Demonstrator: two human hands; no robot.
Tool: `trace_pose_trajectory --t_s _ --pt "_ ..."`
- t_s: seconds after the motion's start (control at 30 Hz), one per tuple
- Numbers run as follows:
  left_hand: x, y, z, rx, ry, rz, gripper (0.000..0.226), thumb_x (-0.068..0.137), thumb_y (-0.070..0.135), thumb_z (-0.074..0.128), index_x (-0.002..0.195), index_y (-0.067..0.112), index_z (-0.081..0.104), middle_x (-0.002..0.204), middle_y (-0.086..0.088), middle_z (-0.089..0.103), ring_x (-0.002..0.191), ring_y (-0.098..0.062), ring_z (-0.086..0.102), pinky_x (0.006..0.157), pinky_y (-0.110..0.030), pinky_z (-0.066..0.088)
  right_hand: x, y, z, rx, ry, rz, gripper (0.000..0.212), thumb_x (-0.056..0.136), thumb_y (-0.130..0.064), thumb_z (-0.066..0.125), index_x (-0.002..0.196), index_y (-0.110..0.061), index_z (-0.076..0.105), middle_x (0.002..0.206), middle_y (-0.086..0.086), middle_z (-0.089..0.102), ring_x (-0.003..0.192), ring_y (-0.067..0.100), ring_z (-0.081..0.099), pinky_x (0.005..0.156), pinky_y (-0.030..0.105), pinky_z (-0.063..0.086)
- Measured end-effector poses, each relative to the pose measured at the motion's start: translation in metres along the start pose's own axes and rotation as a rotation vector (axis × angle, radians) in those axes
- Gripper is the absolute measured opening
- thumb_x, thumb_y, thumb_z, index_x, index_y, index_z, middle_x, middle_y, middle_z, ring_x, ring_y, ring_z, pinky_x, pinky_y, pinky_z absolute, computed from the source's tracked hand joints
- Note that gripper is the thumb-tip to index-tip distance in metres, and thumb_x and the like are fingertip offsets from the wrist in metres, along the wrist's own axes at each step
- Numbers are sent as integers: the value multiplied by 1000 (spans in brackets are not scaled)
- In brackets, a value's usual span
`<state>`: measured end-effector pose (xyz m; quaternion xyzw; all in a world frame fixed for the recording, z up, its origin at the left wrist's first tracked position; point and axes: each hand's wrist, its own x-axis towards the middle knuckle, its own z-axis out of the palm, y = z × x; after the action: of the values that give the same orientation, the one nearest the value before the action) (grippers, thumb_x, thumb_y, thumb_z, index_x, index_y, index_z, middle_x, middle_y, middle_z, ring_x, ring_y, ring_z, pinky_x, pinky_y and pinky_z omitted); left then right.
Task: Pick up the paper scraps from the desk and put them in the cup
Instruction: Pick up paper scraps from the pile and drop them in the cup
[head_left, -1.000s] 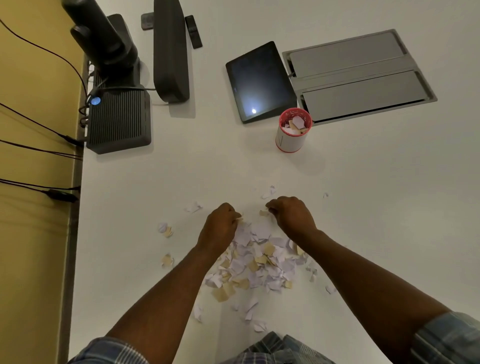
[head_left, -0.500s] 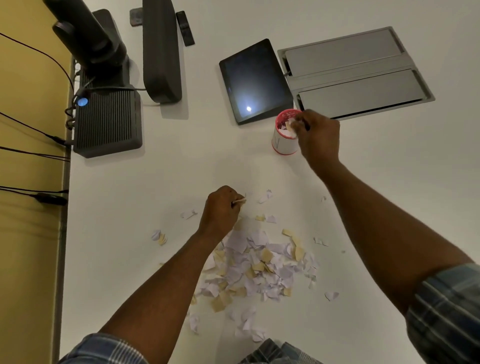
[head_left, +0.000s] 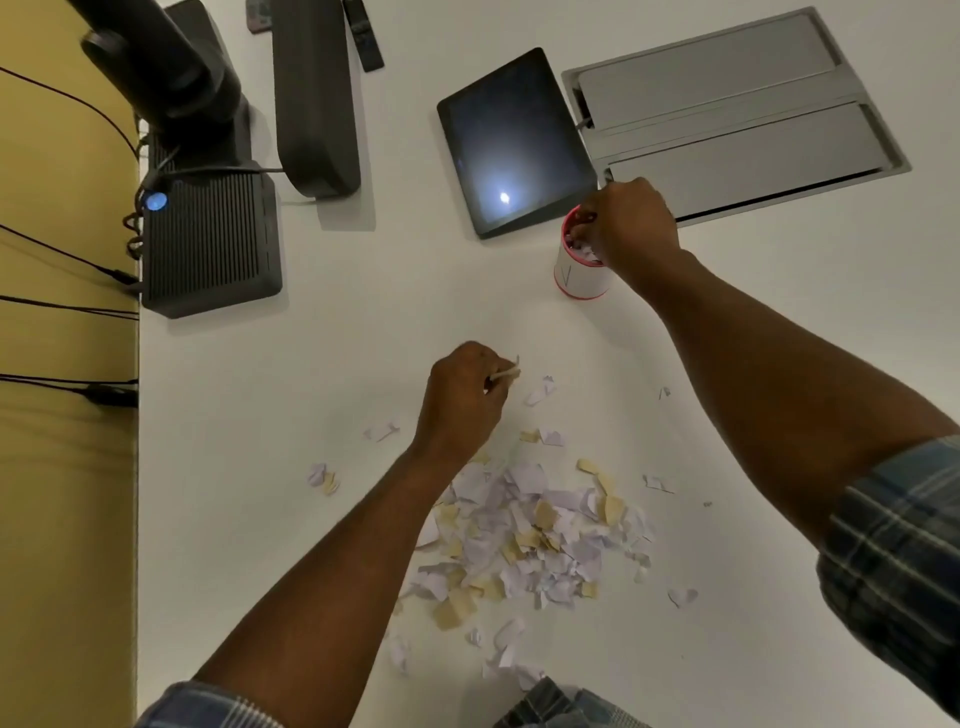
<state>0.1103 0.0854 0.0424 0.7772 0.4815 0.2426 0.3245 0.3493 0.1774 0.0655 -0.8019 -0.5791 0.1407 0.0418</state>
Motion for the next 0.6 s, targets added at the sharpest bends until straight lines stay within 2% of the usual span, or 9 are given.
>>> trace_pose_trajectory --t_s 0.07,0.13,0.2,0.27,0.47,0.6 --pt "15 10 -3 -24 20 19 10 80 9 72 85 1 71 84 -12 68 73 -16 65 66 -24 57 -7 3 -5 31 88 -45 34 86 -27 69 112 -6 66 110 18 67 99 33 64 88 37 51" --pt "34 21 -2 -33 31 23 11 80 13 73 84 3 71 83 -9 67 71 -13 63 64 -16 53 -22 9 -7 126 264 -117 21 91 -20 60 105 -6 68 102 15 71 90 28 67 82 30 51" --pt "59 33 1 10 41 19 13 81 18 72 81 5 69 82 -4 66 69 -8 59 60 -6 45 -42 15 -3 241 442 -142 22 94 -19 53 104 -7 69 99 13 71 88 25 66 79 24 46" --pt "86 46 8 43 52 35 15 81 19 71 78 5 68 81 -5 67 69 -10 59 58 -10 42 -64 25 6 319 526 -100 23 95 -21 51 105 -9 68 100 10 70 90 24 62 77 25 42" --pt "159 70 42 287 -57 107 20 85 21 65 99 7 72 95 -9 66 88 -20 62 66 -20 43 -126 65 50 391 503 40 21 90 -11 55 104 -8 70 101 7 71 89 27 63 80 33 46" --pt "187 81 61 575 -327 174 26 83 20 65 102 1 66 101 -16 64 94 -30 62 72 -29 45 -151 76 71 386 450 80 19 89 -10 58 102 -10 71 99 5 72 87 25 64 77 29 45"
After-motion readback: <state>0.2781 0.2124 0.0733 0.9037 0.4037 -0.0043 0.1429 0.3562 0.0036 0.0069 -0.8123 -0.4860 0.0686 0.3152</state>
